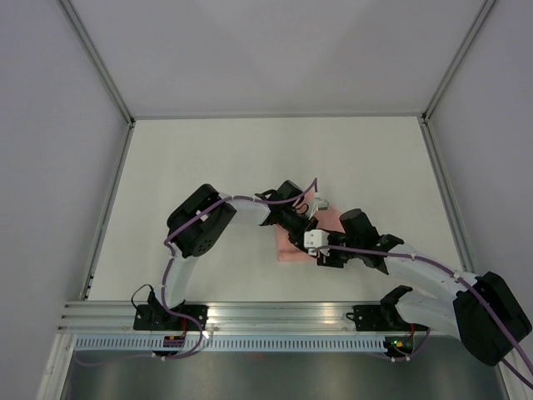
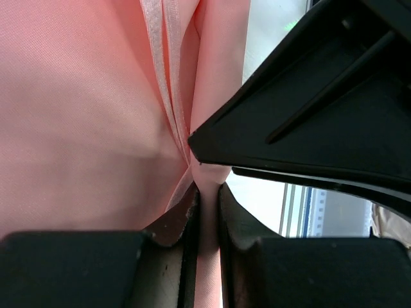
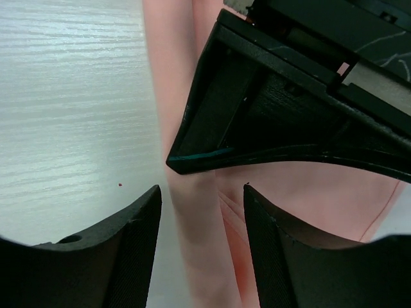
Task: Fold the napkin, place the utensils inside, and roll it up
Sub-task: Roll the napkin with the utensil
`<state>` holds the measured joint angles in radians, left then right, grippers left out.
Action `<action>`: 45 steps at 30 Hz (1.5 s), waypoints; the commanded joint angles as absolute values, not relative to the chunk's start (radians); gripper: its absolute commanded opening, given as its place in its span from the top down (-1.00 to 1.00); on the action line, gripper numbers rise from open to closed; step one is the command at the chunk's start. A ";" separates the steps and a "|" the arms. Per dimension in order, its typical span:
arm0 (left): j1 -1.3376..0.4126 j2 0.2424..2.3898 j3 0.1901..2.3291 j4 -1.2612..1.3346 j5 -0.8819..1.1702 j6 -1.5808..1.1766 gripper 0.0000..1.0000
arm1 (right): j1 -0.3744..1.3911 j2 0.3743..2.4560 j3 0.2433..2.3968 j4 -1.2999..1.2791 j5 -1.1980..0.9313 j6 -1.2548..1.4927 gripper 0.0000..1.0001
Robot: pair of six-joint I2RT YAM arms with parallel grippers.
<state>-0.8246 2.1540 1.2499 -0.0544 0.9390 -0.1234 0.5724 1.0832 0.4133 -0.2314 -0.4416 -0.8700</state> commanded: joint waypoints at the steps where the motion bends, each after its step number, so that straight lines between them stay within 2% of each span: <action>1: -0.822 2.261 1.190 -0.244 0.765 -0.117 0.95 | 0.604 1.095 0.399 -0.138 -0.353 -0.848 -0.19; 8: -0.818 2.260 1.204 -0.255 0.772 -0.120 0.95 | 0.649 1.137 0.397 -0.135 -0.342 -0.835 -0.04; 14: -0.816 2.264 1.216 -0.261 0.772 -0.124 0.95 | 0.687 1.164 0.383 -0.114 -0.324 -0.818 -0.02; 16: -0.816 2.264 1.216 -0.261 0.772 -0.124 0.95 | 0.690 1.175 0.382 -0.109 -0.321 -0.818 0.05; 18: -0.816 2.261 1.216 -0.261 0.773 -0.126 0.95 | 0.692 1.195 0.387 -0.113 -0.314 -0.815 0.21; 21: -0.816 2.238 1.212 -0.258 0.764 -0.123 0.77 | 0.692 1.212 0.393 -0.127 -0.313 -0.813 0.48; 23: -0.815 2.212 1.201 -0.252 0.737 -0.132 0.56 | 0.692 1.219 0.399 -0.149 -0.313 -0.811 0.64; 26: -0.810 2.146 1.193 -0.229 0.726 -0.153 0.28 | 0.692 1.226 0.405 -0.178 -0.324 -0.813 0.78; 30: -0.798 2.050 1.198 -0.196 0.719 -0.193 0.16 | 0.690 1.238 0.405 -0.192 -0.339 -0.811 0.83; 36: -0.749 1.962 1.169 -0.143 0.704 -0.259 0.15 | 0.669 1.279 0.439 -0.247 -0.409 -0.821 0.90; 45: -0.719 1.654 0.985 0.073 0.473 -0.350 0.17 | 0.522 1.460 0.606 -0.477 -0.618 -0.956 0.94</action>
